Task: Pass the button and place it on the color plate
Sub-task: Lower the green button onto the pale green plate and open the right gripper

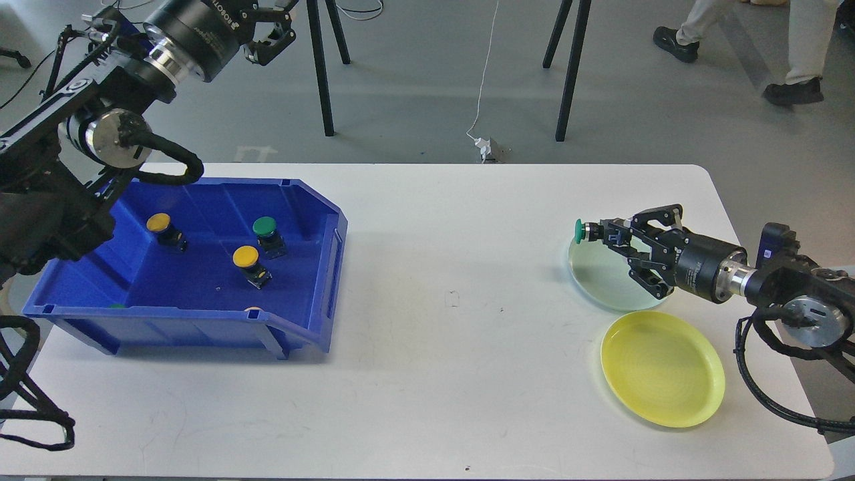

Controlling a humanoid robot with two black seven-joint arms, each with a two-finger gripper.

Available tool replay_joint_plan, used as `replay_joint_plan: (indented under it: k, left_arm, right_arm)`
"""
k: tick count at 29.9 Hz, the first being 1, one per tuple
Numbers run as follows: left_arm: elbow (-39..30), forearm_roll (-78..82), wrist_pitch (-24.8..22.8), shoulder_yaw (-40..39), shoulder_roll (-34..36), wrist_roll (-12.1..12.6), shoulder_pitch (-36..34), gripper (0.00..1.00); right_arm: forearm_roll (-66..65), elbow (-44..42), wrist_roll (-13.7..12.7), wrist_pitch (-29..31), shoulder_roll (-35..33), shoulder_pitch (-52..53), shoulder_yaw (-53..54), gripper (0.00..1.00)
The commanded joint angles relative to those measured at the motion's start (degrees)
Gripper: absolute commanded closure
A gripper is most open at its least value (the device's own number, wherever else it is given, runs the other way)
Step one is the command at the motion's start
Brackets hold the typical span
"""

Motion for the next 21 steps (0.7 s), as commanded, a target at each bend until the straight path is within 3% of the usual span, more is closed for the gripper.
replay_joint_plan:
  k: [1, 6, 11, 15, 21]
  left_arm:
    - [2.7, -3.1, -0.8, -2.0, -1.2, 0.0, 0.2, 0.0]
    - [5.8, -6.2, -1.3, -5.7, -1.8, 0.2, 0.5, 0.0]
    - [8.8, -9.2, -1.3, -5.8, -2.7, 0.4, 0.5, 0.0]
    - [9.2, -9.2, -1.3, -5.8, -2.9, 0.3, 0.7, 0.0]
    - [9.3, -9.2, -1.3, -5.8, -2.9, 0.4, 1.1, 0.0]
  right_arm:
    - [-0.6, -6.5, -0.2, -0.9, 1.0, 0.0, -0.7, 0.86]
    - [-0.7, -12.4, -0.2, -0.4, 5.7, 0.0, -0.8, 0.86]
    - [-0.6, -13.4, -0.7, -0.5, 6.5, 0.0, -0.8, 0.79]
    - [-0.6, -13.6, -2.3, -1.0, 6.6, -0.2, -0.9, 0.78]
    - [-0.5, -14.6, -2.4, -1.0, 6.6, -0.7, -0.8, 0.74]
